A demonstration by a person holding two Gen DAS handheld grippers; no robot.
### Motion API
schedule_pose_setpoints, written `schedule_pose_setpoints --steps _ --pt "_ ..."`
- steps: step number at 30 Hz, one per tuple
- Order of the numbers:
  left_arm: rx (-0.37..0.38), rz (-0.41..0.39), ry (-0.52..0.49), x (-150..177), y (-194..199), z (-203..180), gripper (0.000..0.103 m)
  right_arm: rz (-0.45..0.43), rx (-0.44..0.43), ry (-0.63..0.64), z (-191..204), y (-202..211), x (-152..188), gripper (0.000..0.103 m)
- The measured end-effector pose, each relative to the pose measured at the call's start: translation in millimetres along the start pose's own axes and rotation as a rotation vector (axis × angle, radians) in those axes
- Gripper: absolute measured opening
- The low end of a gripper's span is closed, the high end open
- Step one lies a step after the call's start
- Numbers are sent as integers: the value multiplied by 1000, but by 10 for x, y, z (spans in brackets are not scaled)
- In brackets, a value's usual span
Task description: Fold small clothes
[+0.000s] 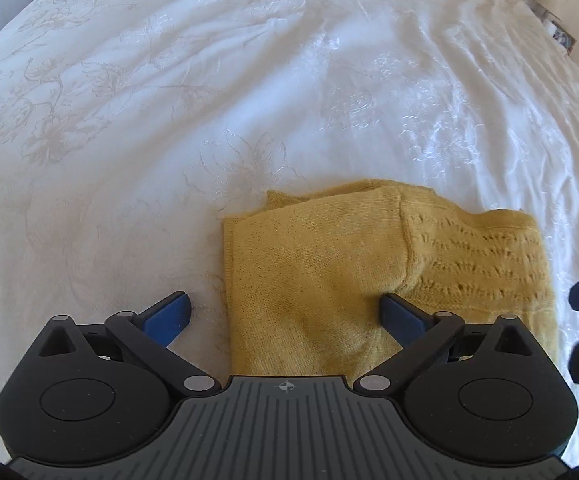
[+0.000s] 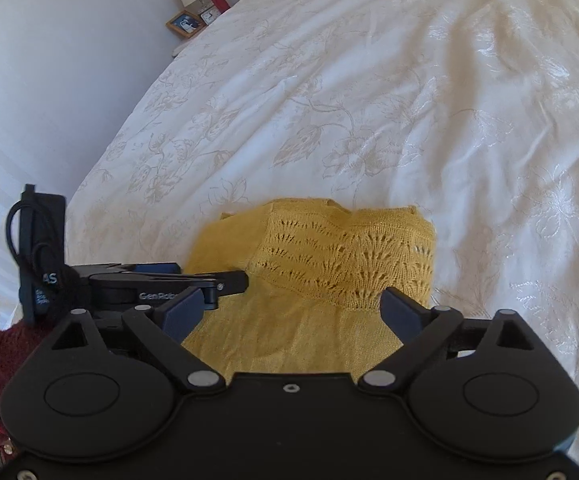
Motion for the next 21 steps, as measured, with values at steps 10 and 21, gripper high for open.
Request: schedule_pose_setpoints --steps 10,21 --pt "42 23 65 -99 -96 141 103 104 62 70 -263 -500 -211 96" --pt "93 -17 110 85 260 269 103 47 111 -26 -668 -177 -251 98"
Point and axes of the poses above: each gripper's, at about its wrist camera, not at the fingertips, and y roughly against the way its jaws point, z to its left, x to its underside, the point moved 10 cm from there along -y, roughly the way its jaws point, and after that the axes turned 11 degrees about z, right-handed, at the moved point
